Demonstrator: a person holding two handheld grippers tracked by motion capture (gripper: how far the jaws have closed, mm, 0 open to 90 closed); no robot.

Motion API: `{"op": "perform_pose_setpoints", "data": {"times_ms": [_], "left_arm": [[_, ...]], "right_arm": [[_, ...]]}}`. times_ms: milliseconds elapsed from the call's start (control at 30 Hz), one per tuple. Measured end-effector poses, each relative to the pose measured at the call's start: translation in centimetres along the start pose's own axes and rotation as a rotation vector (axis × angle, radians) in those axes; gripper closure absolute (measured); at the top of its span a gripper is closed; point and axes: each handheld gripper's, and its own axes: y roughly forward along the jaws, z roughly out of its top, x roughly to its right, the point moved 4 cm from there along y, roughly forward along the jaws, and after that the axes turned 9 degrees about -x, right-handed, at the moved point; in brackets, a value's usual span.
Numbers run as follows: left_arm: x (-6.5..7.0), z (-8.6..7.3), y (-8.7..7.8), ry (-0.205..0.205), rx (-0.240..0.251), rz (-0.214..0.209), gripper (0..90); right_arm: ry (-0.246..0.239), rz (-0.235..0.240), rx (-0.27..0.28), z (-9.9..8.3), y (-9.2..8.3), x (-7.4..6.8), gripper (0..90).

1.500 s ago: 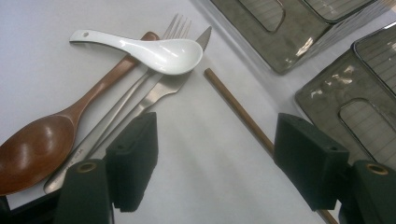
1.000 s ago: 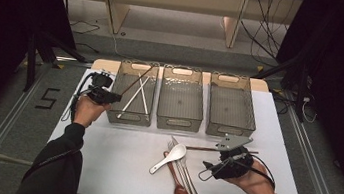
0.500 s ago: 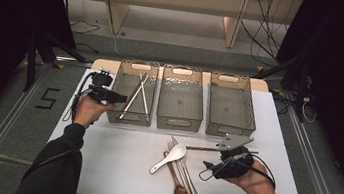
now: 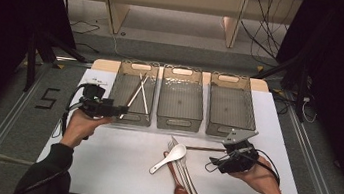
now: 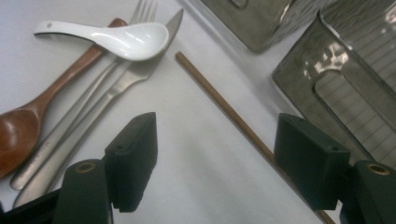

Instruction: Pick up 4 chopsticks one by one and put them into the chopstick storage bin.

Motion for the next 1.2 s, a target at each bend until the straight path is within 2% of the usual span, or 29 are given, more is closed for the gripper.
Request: {"op": "perform_pose_setpoints", "data": {"times_ms": [67,167,333,433,533,700,900,1100,1200], "left_arm": [[0.6,-0.7,-0.3,-0.001,0.018,-0.027,23.9],[1.5,-1.5,-0.8,0.016,0.049,-0.053,23.2],[2.6,-2.2,-1.1,0.049,0.066,-0.075,21.1],[3.1,-2.8,-1.0,0.075,0.058,-0.077,20.3],[3.3,-3.3,-0.8,0.073,0.057,-0.084,20.0],[3.8,-4.2,-0.4,0.093,0.035,-0.077,18.8],[4.2,-5.2,-0.1,0.112,0.039,-0.076,18.5],[4.3,-6.1,-0.2,0.107,0.057,-0.073,18.3],[4.4,-6.5,-0.2,0.118,0.059,-0.075,18.2]], "right_arm": [[0.008,-0.003,-0.017,0.0,0.4,0.5,31.6],[0.017,0.017,-0.038,0.1,1.0,1.2,32.8],[0.016,0.021,-0.094,0.4,2.3,2.5,34.5],[0.018,0.022,-0.123,0.6,2.9,3.2,34.9],[0.018,0.014,-0.153,0.7,3.3,3.6,35.4],[0.015,0.016,-0.182,0.5,3.8,3.9,36.7],[0.016,0.015,-0.209,0.3,4.0,4.4,38.7],[0.013,0.014,-0.232,0.3,4.4,4.6,40.7],[0.01,0.013,-0.24,0.3,4.5,4.7,42.0]]}}
